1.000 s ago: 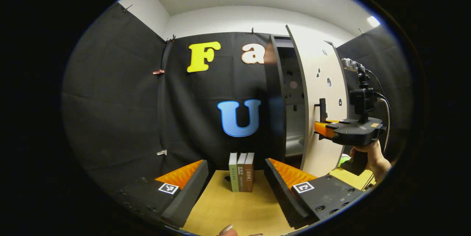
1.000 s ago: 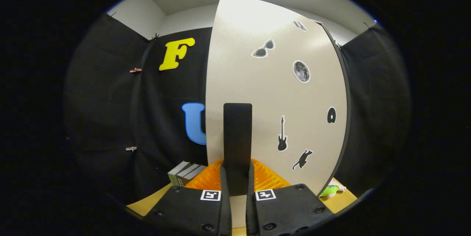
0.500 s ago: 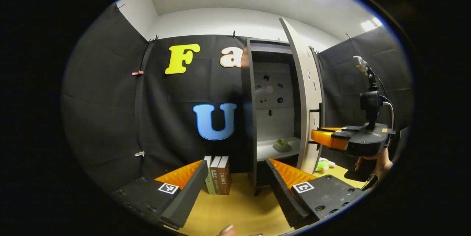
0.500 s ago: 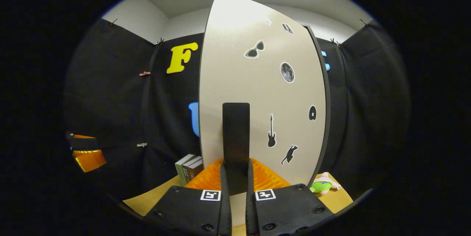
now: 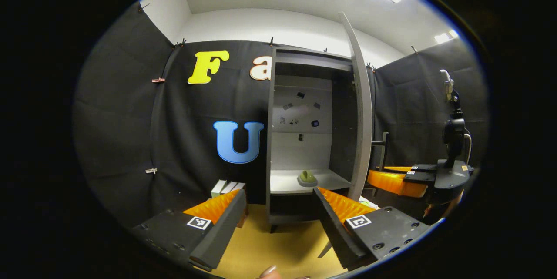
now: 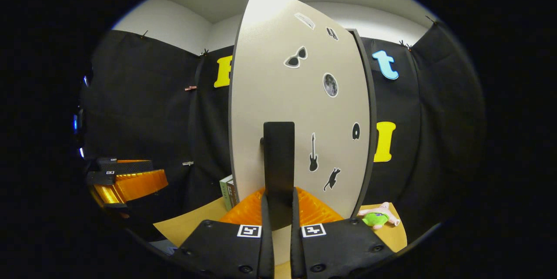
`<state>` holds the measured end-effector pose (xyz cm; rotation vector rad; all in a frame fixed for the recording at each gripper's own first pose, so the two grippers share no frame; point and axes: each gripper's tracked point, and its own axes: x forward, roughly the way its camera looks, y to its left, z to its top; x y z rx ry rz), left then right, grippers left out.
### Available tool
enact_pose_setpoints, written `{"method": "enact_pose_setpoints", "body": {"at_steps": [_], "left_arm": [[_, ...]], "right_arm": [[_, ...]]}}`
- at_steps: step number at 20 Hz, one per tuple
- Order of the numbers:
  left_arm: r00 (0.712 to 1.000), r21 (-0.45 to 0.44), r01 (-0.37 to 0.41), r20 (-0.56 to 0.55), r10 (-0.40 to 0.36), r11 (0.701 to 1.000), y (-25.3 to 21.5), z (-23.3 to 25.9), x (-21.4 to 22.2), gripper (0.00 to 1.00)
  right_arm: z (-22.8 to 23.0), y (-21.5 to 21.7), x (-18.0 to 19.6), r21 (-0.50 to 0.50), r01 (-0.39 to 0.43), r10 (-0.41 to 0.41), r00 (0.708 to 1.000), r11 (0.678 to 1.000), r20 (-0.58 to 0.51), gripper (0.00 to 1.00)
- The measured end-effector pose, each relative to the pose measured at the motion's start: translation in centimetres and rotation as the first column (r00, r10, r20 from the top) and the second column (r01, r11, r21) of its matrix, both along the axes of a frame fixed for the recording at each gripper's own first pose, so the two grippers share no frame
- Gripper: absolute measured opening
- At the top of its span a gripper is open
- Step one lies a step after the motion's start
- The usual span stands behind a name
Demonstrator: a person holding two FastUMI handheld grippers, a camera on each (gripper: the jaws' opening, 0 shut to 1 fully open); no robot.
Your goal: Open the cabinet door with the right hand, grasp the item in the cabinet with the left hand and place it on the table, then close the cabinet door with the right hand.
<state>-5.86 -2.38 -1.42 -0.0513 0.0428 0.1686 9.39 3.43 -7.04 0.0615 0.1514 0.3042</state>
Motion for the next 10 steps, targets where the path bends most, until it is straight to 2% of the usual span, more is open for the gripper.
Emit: {"method": "enact_pose_setpoints", "body": {"at_steps": [6, 10], "left_arm": [[1.0, -0.01, -0.009, 0.002, 0.009, 1.0, -5.7, 0.2, -0.1, 0.96], [1.0, -0.002, 0.006, 0.007, -0.006, 1.0, -8.3, 0.7, 0.0, 0.96]], "right_arm": [[0.1, -3.7, -1.2, 0.004, -0.03, 0.03, 1.0, 1.0, -0.001, 0.18], [-0.1, -5.5, -1.1, -0.017, -0.013, 0.013, 1.0, 1.0, -0.001, 0.18]]}}
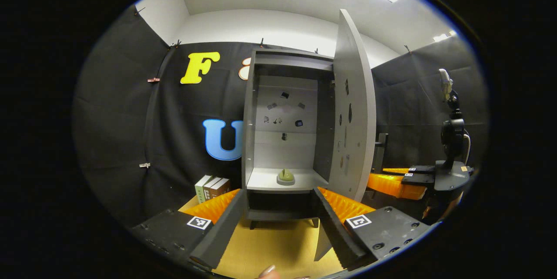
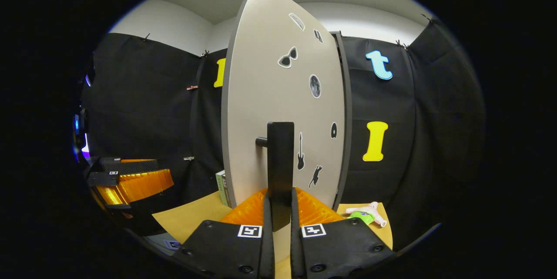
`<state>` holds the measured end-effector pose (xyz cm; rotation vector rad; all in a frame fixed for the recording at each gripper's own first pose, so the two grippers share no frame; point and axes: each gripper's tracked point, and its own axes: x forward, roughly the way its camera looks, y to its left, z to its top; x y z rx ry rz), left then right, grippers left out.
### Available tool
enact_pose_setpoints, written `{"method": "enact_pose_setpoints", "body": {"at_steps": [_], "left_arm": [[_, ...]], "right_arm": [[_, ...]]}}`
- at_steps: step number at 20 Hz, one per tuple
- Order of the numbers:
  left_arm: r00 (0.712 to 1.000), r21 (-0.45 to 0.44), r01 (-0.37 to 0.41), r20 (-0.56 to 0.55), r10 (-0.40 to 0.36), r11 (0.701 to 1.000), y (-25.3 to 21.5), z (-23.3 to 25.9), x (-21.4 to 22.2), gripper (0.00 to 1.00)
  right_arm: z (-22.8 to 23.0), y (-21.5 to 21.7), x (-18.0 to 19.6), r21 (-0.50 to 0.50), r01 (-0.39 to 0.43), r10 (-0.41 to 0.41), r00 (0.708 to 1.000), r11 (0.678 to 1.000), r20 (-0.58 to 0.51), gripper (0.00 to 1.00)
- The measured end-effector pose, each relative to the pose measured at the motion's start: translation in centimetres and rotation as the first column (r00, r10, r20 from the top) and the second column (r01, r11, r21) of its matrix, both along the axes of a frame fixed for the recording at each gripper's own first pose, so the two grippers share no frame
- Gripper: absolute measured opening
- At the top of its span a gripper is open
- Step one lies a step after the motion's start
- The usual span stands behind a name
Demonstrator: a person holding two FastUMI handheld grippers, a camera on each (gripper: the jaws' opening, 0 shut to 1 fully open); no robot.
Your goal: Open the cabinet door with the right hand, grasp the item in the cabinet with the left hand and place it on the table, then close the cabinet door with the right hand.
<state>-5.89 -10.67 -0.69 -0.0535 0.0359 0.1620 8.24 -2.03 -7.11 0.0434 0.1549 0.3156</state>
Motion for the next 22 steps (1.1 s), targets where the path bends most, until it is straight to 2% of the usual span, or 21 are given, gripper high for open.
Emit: {"method": "enact_pose_setpoints", "body": {"at_steps": [8, 12, 17, 20, 22], "left_arm": [[1.0, -0.011, 0.017, -0.002, -0.017, 1.0, -2.8, 0.0, 0.3, 0.96], [1.0, 0.005, 0.009, 0.006, -0.009, 1.0, -3.6, 0.4, 0.6, 0.97], [1.0, -0.023, 0.021, -0.005, -0.021, 1.0, -4.7, 0.0, 1.5, 0.97], [0.999, -0.026, 0.038, -0.012, -0.038, 0.999, -4.7, 0.0, 2.0, 0.97], [0.998, -0.01, 0.06, -0.023, -0.06, 0.998, -4.2, -0.2, 2.7, 0.97]], "right_arm": [[0.1, -2.1, -0.2, 0.016, 0.015, -0.015, 1.0, 1.0, -0.008, 0.17], [0.1, -3.4, 0.0, 0.002, 0.056, -0.056, 0.998, 0.998, 0.002, 0.18], [0.1, -5.0, 0.4, 0.024, 0.113, -0.113, 0.994, 0.993, -0.008, 0.17], [-0.1, -4.5, 0.4, 0.064, 0.109, -0.108, 0.994, 0.992, -0.026, 0.16], [-0.1, -5.1, -0.1, 0.038, 0.121, -0.121, 0.993, 0.992, -0.013, 0.16]]}}
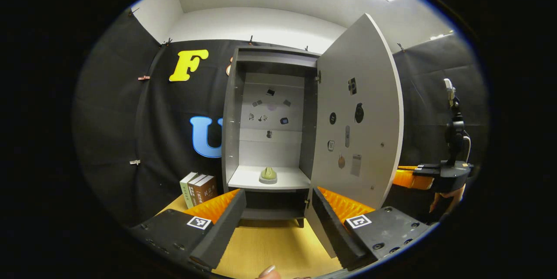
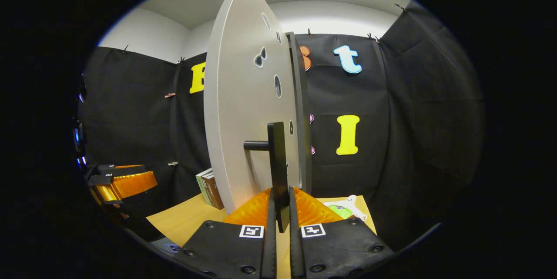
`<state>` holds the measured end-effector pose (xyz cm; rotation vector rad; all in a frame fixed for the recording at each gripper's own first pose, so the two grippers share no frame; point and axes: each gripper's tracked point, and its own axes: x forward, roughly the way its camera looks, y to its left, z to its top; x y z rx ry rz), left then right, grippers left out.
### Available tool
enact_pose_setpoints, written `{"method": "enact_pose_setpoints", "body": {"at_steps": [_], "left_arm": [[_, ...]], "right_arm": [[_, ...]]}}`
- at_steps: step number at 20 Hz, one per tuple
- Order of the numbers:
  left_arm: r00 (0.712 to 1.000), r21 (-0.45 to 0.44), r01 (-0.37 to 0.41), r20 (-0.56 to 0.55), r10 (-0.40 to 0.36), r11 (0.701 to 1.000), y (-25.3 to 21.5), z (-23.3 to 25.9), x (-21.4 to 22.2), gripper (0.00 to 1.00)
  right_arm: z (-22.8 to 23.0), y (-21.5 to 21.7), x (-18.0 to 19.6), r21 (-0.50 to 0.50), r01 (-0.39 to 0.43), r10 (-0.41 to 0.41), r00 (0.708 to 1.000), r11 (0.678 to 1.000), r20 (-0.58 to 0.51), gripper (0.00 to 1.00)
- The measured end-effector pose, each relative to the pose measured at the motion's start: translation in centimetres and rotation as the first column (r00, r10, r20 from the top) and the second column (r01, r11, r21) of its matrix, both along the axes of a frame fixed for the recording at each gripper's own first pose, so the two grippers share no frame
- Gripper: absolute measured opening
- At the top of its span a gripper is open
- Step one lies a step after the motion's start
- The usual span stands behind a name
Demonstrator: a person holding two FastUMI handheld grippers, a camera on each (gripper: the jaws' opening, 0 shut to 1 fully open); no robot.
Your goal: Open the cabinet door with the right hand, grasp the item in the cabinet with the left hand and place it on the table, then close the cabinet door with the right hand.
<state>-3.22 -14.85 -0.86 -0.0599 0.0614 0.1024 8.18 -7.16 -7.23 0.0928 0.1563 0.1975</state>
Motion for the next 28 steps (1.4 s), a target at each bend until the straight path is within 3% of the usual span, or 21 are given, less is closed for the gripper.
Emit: {"method": "enact_pose_setpoints", "body": {"at_steps": [4, 5, 10, 16, 18, 22, 25, 26, 28], "left_arm": [[0.996, 0.021, 0.081, -0.031, -0.08, 0.997, 1.5, -0.3, 2.7, 0.96], [0.994, 0.028, 0.102, -0.042, -0.101, 0.994, 1.9, -0.4, 3.5, 0.97], [0.981, 0.037, 0.173, -0.1, -0.169, 0.984, 4.2, -2.0, 8.1, 0.96], [0.969, -0.029, 0.192, -0.151, -0.194, 0.981, 5.1, -3.2, 17.1, 0.96], [0.97, -0.024, 0.18, -0.164, -0.181, 0.983, 5.5, -3.6, 20.7, 0.97], [0.963, -0.041, 0.186, -0.192, -0.19, 0.982, 5.3, -4.5, 27.2, 0.97], [0.959, -0.023, 0.155, -0.236, -0.156, 0.988, 6.5, -5.9, 31.5, 0.97], [0.956, -0.014, 0.147, -0.256, -0.146, 0.989, 6.9, -6.5, 32.9, 0.97], [0.942, -0.01, 0.139, -0.307, -0.135, 0.99, 7.5, -8.1, 35.0, 0.96]], "right_arm": [[0.2, -1.4, -1.1, -0.047, 0.087, -0.085, 0.996, 0.995, 0.032, 0.16], [0.3, -2.5, -1.4, -0.06, 0.143, -0.14, 0.989, 0.988, 0.043, 0.17], [0.8, -6.2, -2.7, -0.078, 0.37, -0.361, 0.926, 0.926, 0.109, 0.1], [1.9, -11.4, -0.6, -0.122, 0.488, -0.462, 0.866, 0.864, 0.192, 0.83], [2.9, -13.4, 1.0, -0.097, 0.521, -0.488, 0.838, 0.848, 0.243, 0.95], [2.6, -18.8, 4.0, -0.11, 0.58, -0.537, 0.8, 0.807, 0.268, 0.95], [1.1, -21.7, 6.9, -0.11, 0.595, -0.561, 0.795, 0.797, 0.231, 0.95], [0.5, -22.7, 7.4, -0.111, 0.601, -0.57, 0.792, 0.792, 0.219, 1.0], [-0.4, -24.3, 8.5, -0.115, 0.621, -0.593, 0.778, 0.775, 0.208, 0.98]]}}
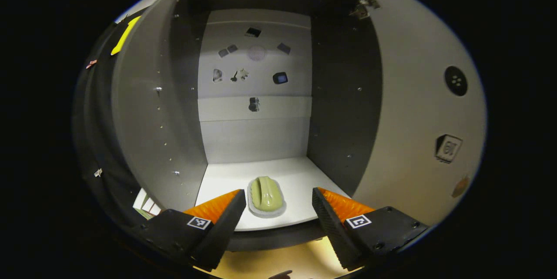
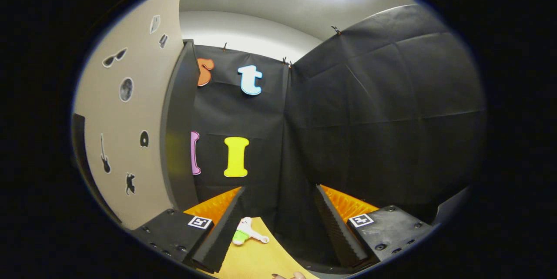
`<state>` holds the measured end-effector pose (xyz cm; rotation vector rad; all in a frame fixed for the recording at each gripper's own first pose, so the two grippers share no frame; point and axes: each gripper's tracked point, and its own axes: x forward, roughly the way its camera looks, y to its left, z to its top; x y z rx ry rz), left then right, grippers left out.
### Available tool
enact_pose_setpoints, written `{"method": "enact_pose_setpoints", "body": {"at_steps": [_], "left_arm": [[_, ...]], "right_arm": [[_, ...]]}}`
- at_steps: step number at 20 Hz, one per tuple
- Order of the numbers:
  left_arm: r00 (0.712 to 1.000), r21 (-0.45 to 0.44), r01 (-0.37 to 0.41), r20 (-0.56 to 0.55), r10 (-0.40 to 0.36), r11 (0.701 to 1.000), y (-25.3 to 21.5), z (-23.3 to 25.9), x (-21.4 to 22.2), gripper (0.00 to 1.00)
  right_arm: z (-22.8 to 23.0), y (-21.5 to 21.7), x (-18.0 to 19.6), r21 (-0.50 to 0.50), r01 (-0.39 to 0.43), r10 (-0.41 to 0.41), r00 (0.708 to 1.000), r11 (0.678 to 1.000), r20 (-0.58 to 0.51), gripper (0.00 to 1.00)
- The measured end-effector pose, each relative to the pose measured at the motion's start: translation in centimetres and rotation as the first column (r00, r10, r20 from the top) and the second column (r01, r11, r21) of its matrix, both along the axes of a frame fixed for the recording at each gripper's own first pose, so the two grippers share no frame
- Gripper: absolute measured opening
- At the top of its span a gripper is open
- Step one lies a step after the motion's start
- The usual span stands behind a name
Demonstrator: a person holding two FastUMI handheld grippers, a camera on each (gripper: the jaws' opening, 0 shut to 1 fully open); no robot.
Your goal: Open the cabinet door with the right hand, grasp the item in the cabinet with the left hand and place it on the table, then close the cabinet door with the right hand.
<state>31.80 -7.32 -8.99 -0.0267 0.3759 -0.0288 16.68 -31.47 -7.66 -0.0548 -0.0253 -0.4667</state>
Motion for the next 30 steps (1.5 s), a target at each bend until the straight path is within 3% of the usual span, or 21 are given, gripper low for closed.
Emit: {"method": "enact_pose_setpoints", "body": {"at_steps": [5, 14, 18, 20, 21, 24, 30], "left_arm": [[0.996, -0.072, -0.024, -0.09, 0.017, 0.997, 0.5, -2.8, 4.3, 0.93], [0.976, -0.02, -0.053, -0.212, 0.047, 0.998, 1.1, -6.8, 8.5, 0.83], [0.97, -0.005, -0.074, -0.234, 0.071, 0.997, 1.5, -7.9, 9.2, 0.68], [0.962, 0.018, -0.11, -0.249, 0.111, 0.994, 2.3, -8.6, 9.3, 0.53], [0.961, 0.031, -0.112, -0.25, 0.116, 0.993, 2.3, -8.4, 9.4, 0.28], [0.958, 0.07, -0.125, -0.252, 0.139, 0.99, 2.7, -8.2, 9.1, 0.23], [0.97, 0.047, -0.133, -0.198, 0.14, 0.99, 2.5, -5.0, 6.9, 0.21]], "right_arm": [[-0.9, -1.5, 2.6, -0.004, 0.003, -0.003, 1.0, 1.0, -0.007, 0.98], [-2.5, -4.0, 4.5, 0.018, 0.013, -0.013, 1.0, 1.0, -0.008, 0.98], [-3.8, -4.5, 5.1, 0.021, 0.002, -0.002, 0.999, 1.0, -0.035, 0.98], [-4.0, -4.3, 6.2, 0.014, -0.01, 0.011, 0.999, 1.0, -0.046, 0.98], [-3.8, -4.2, 6.7, 0.011, -0.016, 0.017, 0.999, 1.0, -0.045, 0.98], [-3.3, -3.7, 7.5, 0.011, -0.038, 0.038, 0.999, 0.999, -0.026, 0.98], [-3.0, -3.6, 8.0, 0.039, -0.067, 0.067, 0.998, 0.997, 0.003, 0.99]]}}
